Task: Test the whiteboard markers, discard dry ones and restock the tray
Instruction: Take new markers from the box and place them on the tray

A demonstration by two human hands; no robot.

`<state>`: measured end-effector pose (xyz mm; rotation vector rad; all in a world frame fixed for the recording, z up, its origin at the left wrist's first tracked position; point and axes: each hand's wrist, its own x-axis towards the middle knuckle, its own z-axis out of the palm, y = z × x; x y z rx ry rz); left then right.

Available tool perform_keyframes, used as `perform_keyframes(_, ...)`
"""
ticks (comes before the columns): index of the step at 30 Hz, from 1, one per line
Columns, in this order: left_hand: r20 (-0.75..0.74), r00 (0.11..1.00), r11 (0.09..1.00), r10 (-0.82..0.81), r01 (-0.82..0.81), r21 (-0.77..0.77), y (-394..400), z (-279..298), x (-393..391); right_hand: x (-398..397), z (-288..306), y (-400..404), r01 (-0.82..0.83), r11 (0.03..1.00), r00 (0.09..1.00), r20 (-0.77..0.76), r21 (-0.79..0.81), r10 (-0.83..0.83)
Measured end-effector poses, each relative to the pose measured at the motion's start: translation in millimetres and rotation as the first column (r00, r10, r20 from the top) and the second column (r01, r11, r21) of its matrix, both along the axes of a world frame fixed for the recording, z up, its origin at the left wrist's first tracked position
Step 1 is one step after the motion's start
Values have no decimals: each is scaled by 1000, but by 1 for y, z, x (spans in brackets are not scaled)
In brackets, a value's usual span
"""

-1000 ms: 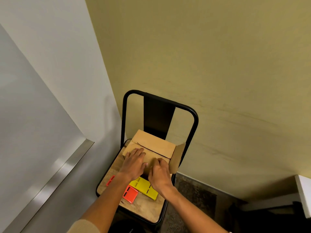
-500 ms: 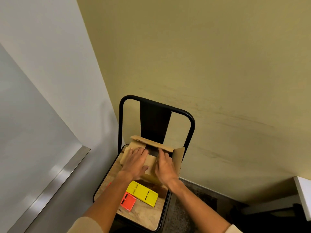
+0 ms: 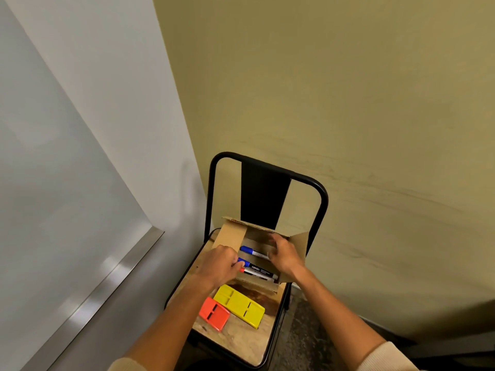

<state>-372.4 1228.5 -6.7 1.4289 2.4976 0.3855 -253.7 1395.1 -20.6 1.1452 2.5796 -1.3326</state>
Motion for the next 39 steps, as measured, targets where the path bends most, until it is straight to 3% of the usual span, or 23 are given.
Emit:
perform_keyframes(7,94,993,952,70,-38,-304,-3,-4,0,-26,-20,-9,-283,959,927,260,8,272)
perform_keyframes(15,96,991,949,88,-54,-310,-5,-8,0,-45,-56,-10,-451,884,786,525,123,328)
perform_keyframes(19,121,987,947,103,-60,-316,-5,-9,0,-51,-76,-12,-530,806,719,643,262,263)
perform_keyframes(28,143,984,948,105,-55,-314,-4,-11,-3,-62,-91,-17,-543,791,719,644,283,263)
perform_keyframes(35,156,982,945,102,-46,-323,-2,-12,-8,-62,-87,-13,-448,878,790,535,171,299)
perform_keyframes(39,160,982,945,100,-43,-325,0,-12,-10,-59,-61,-10,-359,933,853,407,4,327)
